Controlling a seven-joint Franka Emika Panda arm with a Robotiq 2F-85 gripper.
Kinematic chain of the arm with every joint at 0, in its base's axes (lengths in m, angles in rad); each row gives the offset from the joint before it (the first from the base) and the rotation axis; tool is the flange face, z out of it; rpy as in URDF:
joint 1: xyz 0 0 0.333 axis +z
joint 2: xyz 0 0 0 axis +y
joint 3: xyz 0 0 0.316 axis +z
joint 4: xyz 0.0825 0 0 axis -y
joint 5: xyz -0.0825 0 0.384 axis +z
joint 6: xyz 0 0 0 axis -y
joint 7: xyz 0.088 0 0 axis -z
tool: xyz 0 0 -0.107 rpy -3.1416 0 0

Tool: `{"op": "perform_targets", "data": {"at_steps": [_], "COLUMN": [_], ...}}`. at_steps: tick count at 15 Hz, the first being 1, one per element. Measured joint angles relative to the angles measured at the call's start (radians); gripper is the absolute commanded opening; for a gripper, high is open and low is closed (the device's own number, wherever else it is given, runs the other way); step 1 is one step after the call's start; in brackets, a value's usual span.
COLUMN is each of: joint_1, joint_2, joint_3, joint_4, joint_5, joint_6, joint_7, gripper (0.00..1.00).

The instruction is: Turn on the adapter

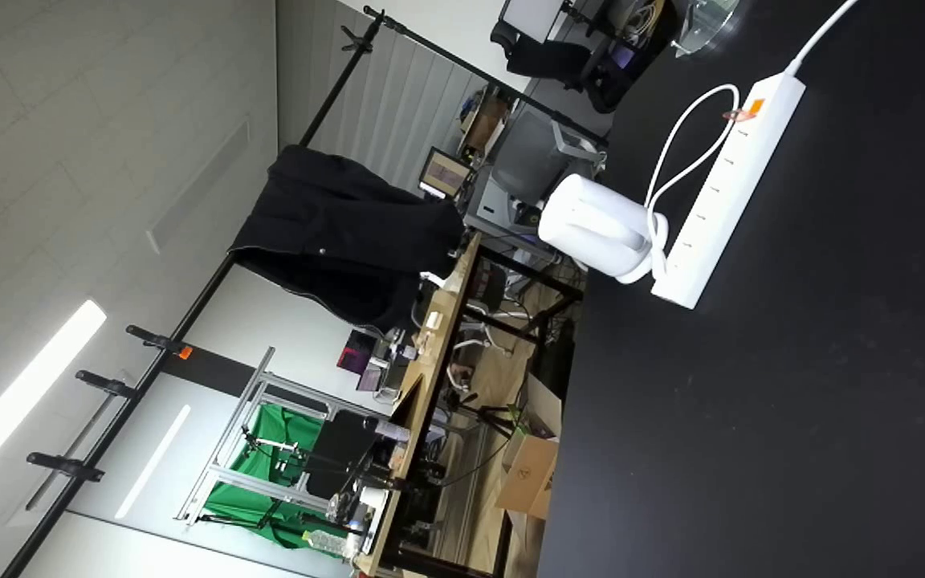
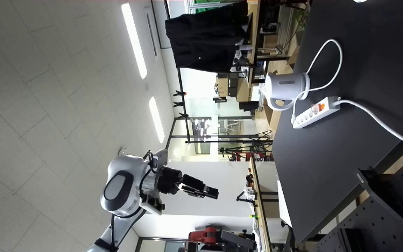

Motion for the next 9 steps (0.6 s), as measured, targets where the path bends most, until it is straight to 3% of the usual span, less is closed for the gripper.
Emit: {"op": "perform_targets", "data": {"at_steps": [5,7,8,9], "joint_1": [-0.011,-0.016,-0.018,-0.020], "joint_2": [0.009,0.022,0.032,0.044], "joint_3": [-0.009,-0.025,-0.033,-0.041], "joint_4": [-0.001,-0.001,-0.001,-0.001], "joint_5": [0.000,0.000,0.000,0.000], "joint_6": [0.178,0.262,0.307,0.351], "joint_7": [-0.001,-0.004,-0.007,-0.010], "gripper": [0.94,1.00,0.66,0.70]}}
